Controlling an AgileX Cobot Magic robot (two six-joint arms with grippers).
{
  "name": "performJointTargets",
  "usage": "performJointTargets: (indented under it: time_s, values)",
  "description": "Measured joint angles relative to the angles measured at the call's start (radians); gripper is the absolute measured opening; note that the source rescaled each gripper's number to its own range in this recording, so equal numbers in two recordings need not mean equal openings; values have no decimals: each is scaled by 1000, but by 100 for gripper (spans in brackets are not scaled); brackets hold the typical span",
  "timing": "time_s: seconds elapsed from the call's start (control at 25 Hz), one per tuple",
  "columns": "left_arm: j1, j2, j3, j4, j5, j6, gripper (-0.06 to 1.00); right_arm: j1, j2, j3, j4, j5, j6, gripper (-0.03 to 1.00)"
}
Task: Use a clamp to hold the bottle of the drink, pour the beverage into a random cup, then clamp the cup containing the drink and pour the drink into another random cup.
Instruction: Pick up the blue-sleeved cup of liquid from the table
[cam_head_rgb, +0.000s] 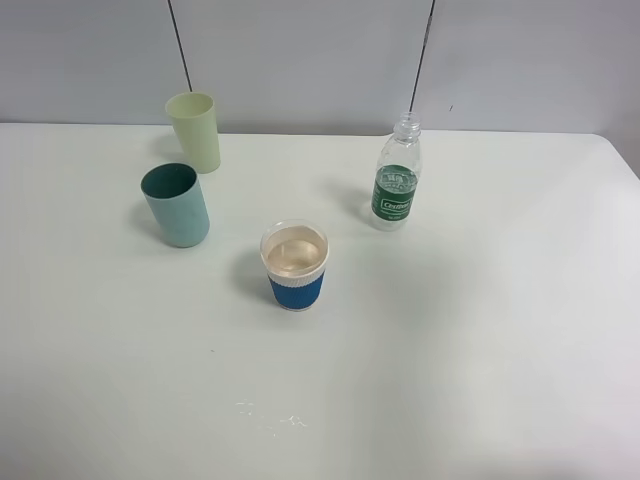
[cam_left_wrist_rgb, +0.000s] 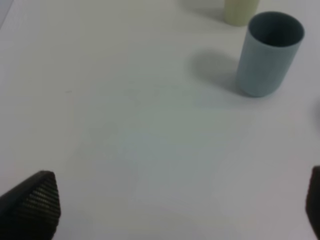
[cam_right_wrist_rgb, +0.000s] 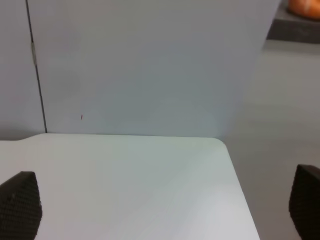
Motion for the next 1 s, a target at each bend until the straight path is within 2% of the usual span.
performJointTargets:
  time_s: [0.24, 0.48, 0.68, 1.0]
  values:
    - [0, 0, 0, 0, 0, 0, 100, -2, -212, 0, 103, 250, 0, 100]
    - [0, 0, 0, 0, 0, 0, 100, -2, -369, -1, 129, 444, 1, 100]
    - [0, 0, 0, 0, 0, 0, 100, -2, -447, 0, 139, 531, 2, 100]
    - [0, 0, 0, 0, 0, 0, 100, -2, -503, 88, 151, 584, 2, 100]
